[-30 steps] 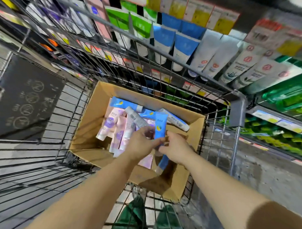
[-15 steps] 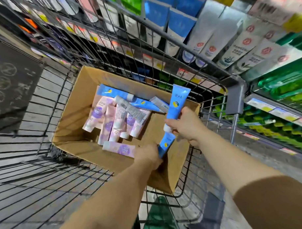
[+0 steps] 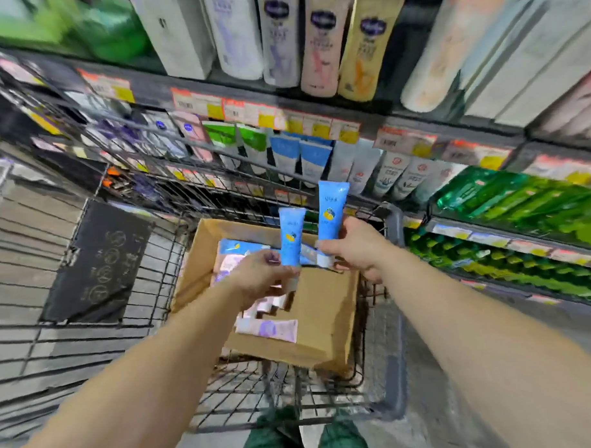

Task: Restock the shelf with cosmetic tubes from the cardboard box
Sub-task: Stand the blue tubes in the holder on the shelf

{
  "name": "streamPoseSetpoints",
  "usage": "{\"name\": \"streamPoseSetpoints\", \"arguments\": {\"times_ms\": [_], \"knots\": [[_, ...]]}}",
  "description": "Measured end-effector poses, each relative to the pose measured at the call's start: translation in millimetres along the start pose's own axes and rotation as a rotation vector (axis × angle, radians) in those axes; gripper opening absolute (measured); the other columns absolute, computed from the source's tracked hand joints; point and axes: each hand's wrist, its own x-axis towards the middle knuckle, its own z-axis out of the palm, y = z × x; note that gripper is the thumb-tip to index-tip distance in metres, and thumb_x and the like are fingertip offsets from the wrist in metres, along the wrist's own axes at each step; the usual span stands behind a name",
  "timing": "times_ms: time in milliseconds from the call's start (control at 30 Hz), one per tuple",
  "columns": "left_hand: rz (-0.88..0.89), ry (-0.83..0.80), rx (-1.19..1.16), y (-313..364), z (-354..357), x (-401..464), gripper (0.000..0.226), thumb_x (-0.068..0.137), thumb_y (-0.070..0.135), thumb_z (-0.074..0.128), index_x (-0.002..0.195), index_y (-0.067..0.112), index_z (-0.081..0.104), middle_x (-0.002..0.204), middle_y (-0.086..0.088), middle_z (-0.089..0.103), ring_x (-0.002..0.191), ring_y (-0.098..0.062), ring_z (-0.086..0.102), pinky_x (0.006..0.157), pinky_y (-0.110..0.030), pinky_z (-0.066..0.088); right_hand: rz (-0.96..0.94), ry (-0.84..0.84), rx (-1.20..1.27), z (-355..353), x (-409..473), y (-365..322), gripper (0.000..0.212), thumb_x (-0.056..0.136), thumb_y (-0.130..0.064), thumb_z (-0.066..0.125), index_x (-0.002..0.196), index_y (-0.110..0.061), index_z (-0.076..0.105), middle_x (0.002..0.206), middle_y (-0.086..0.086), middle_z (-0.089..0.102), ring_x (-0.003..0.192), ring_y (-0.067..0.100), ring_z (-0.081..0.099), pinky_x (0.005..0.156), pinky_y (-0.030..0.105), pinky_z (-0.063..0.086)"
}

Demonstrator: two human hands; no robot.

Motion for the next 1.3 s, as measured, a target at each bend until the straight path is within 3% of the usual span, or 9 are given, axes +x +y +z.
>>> {"name": "streamPoseSetpoints", "arguments": {"times_ms": [100,333,467,567,700,800,933,1033,1300], "knots": [[0.169,-0.1,0.042,58,14,-28,0.011,0.087,0.002,0.066,0.093,0.008,0.058,0.074,-0.004,0.061,0.054,-0.006,0.058,0.053,-0.02,0.051,-0.09,0.039,-0.026,-28,-35,-31,0.036,0.083,-0.018,0.074,0.111,-0.017,0.051,0.108,0.002,0.064,0.092,0.02,0.064,0.075,0.039,0.058],[0.44,-0.261,0.105,181,113,-83,0.019,0.08,0.009,0.074,0.098,0.006,0.066,0.085,-0.009,0.067,0.073,-0.02,0.06,0.072,-0.033,0.05,-0.258,0.221,0.128,-137,-128,-55,0.042,0.082,-0.014,0.074,0.119,-0.014,0.054,0.114,0.009,0.068,0.1,0.029,0.067,0.086,0.052,0.055],[0.572,-0.306,0.169,231,217,-109,0.009,0.086,0.006,0.067,0.09,0.014,0.065,0.073,0.002,0.066,0.066,-0.013,0.059,0.062,-0.026,0.05,-0.34,0.314,0.171,-232,-193,-40,0.037,0.087,-0.008,0.069,0.121,-0.011,0.054,0.118,0.01,0.066,0.093,0.018,0.066,0.076,0.037,0.057],[0.621,-0.37,0.188,255,309,-125,0.013,0.084,0.004,0.069,0.093,0.013,0.065,0.076,0.0,0.067,0.068,-0.013,0.062,0.072,-0.031,0.054,-0.411,0.408,0.174,-313,-244,-16,0.034,0.087,-0.004,0.067,0.118,-0.014,0.056,0.116,0.015,0.066,0.093,0.021,0.064,0.085,0.045,0.054],[0.717,-0.464,0.229,280,434,-151,0.016,0.081,0.002,0.071,0.092,0.013,0.068,0.073,0.0,0.069,0.062,-0.01,0.064,0.061,-0.025,0.054,-0.479,0.545,0.138,-421,-316,22,0.031,0.086,-0.006,0.07,0.112,-0.018,0.058,0.106,0.018,0.067,0.088,0.023,0.06,0.074,0.038,0.052],[0.814,-0.451,0.255,296,511,-172,0.022,0.076,0.01,0.08,0.096,0.015,0.072,0.086,-0.006,0.075,0.075,-0.022,0.068,0.073,-0.036,0.056,-0.485,0.594,0.131,-485,-372,48,0.028,0.088,-0.005,0.066,0.108,-0.024,0.057,0.092,0.007,0.064,0.076,0.017,0.06,0.06,0.025,0.05],[0.875,-0.47,0.278,321,585,-198,0.018,0.084,0.006,0.071,0.102,0.007,0.069,0.085,-0.008,0.072,0.068,-0.013,0.066,0.063,-0.027,0.057,-0.517,0.704,0.097,-554,-418,71,0.028,0.088,-0.005,0.067,0.109,-0.02,0.056,0.088,0.001,0.063,0.071,0.013,0.057,0.061,0.024,0.046],[0.92,-0.429,0.304,345,613,-198,0.022,0.085,0.007,0.07,0.106,0.008,0.068,0.095,-0.015,0.072,0.081,-0.022,0.066,0.089,-0.045,0.054,-0.542,0.768,0.078,-595,-422,76,0.029,0.086,-0.009,0.07,0.111,-0.016,0.058,0.088,-0.002,0.065,0.069,0.008,0.058,0.063,0.022,0.046],[1.07,-0.194,0.358,426,641,-163,0.018,0.083,0.019,0.074,0.096,0.025,0.065,0.094,0.002,0.073,0.089,-0.016,0.07,0.082,-0.036,0.058,-0.65,0.849,0.072,-686,-380,31,0.031,0.08,-0.017,0.075,0.107,-0.024,0.06,0.103,0.001,0.071,0.097,0.02,0.067,0.092,0.044,0.054]]}}
